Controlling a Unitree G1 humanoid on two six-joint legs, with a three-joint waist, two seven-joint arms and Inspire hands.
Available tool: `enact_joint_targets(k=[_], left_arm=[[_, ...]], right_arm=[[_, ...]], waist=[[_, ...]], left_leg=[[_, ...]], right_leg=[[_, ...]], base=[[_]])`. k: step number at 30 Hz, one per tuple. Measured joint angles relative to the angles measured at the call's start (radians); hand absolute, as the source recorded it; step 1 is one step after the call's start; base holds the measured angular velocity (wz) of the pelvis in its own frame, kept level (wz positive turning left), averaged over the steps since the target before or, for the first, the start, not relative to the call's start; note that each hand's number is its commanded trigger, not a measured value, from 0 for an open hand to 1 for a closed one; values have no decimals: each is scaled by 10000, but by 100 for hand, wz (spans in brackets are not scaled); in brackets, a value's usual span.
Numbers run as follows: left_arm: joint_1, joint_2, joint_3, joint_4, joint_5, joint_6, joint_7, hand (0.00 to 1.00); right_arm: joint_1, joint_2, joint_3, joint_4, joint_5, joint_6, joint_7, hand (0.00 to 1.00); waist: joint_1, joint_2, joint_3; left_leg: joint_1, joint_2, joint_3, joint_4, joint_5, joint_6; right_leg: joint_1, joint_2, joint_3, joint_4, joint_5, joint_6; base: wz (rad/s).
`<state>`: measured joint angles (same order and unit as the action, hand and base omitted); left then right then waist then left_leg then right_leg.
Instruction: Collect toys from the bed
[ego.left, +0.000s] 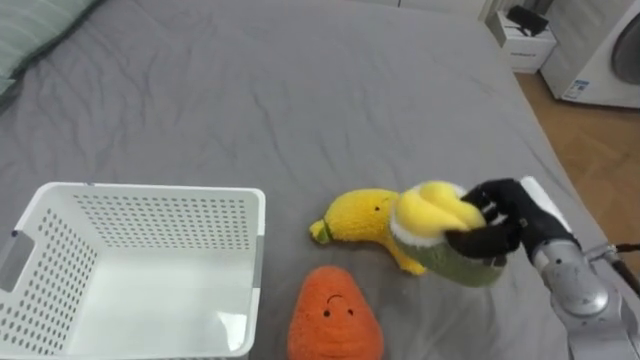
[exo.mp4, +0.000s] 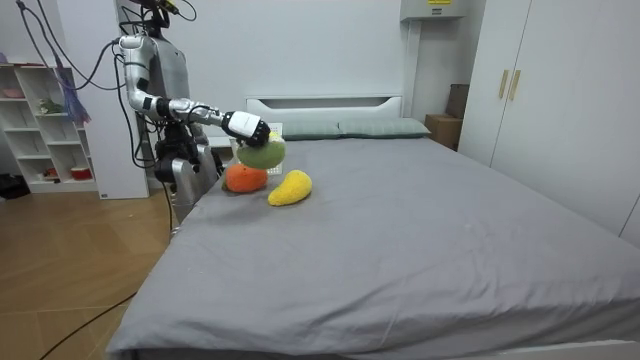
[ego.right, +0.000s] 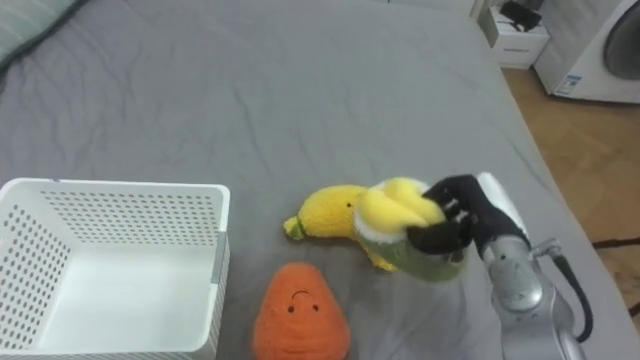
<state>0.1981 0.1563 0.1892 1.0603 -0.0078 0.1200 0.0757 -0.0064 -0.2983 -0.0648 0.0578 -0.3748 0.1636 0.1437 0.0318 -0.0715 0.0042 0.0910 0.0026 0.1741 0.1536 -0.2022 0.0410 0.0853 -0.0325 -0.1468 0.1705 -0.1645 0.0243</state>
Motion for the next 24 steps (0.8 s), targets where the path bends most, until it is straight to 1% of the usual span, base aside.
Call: enact_joint_targets(k=[3, 5, 8, 9, 11, 16, 20, 22, 24], left_arm=[[61, 7, -4, -17, -3, -51, -8, 0], [67, 7, 17, -17, -2, -51, -51, 0], [91, 17, 25, -16, 1, -57, -162, 0], [89, 17, 28, -16, 9, -58, -194, 0], [50, 18, 20, -37, 9, -70, -199, 0], [-31, -3, -109, -36, 5, -86, -202, 0], [-159, -13, -388, -107, 18, -106, -200, 0], [-228, -12, -570, -140, 33, -107, -201, 0], [-346, -20, -677, -151, 34, -128, -198, 0]], right_arm=[[-55, -4, -1, -1037, 60, 34, 38, 100], [-196, -9, -9, -1462, 171, 33, 128, 100], [-254, -6, -1, -1954, 174, 38, 414, 100], [-363, -4, 39, -1974, 122, 41, 567, 100], [-470, -6, 63, -1976, 117, 104, 711, 100], [-1073, -3, 350, -1999, -7, 251, 1054, 100], [-1750, -3, 891, -2139, -438, 474, 1319, 100], [-2060, -4, 1289, -2144, -416, 484, 1413, 100], [-2448, 47, 1730, -2143, -416, 500, 1644, 100]], waist=[[-35, 0, -3], [-57, -13, -20], [68, -27, -31], [182, -17, -25], [293, -12, -25], [378, 60, 20], [606, 79, 17], [762, 79, 17], [1072, 43, 19]], left_leg=[[-15, 3, 9, 13, -1, 0], [-7, 5, 17, 21, -1, 0], [52, 5, 19, 13, -1, -1], [62, 5, 17, 16, -1, 0], [65, 5, 3, 34, -1, 0], [4, 0, -135, 33, 2, -5], [-122, -8, -277, 93, 15, -19], [-130, -8, -331, 106, 21, -26], [-202, -16, -461, 105, 36, -32]], right_leg=[[-2, -1, 5, 6, 0, 0], [5, -1, 20, 10, 0, 0], [65, 4, 30, 10, 1, 1], [76, 6, 31, 10, 1, 1], [96, 2, 7, 13, 1, 1], [99, 0, -81, 28, 1, 1], [48, -5, -240, 19, 1, 1], [57, -7, -309, 6, 1, 1], [58, -16, -509, -12, 1, 1]], base=[[0], [0], [0], [0], [2], [6], [9], [8], [18]])
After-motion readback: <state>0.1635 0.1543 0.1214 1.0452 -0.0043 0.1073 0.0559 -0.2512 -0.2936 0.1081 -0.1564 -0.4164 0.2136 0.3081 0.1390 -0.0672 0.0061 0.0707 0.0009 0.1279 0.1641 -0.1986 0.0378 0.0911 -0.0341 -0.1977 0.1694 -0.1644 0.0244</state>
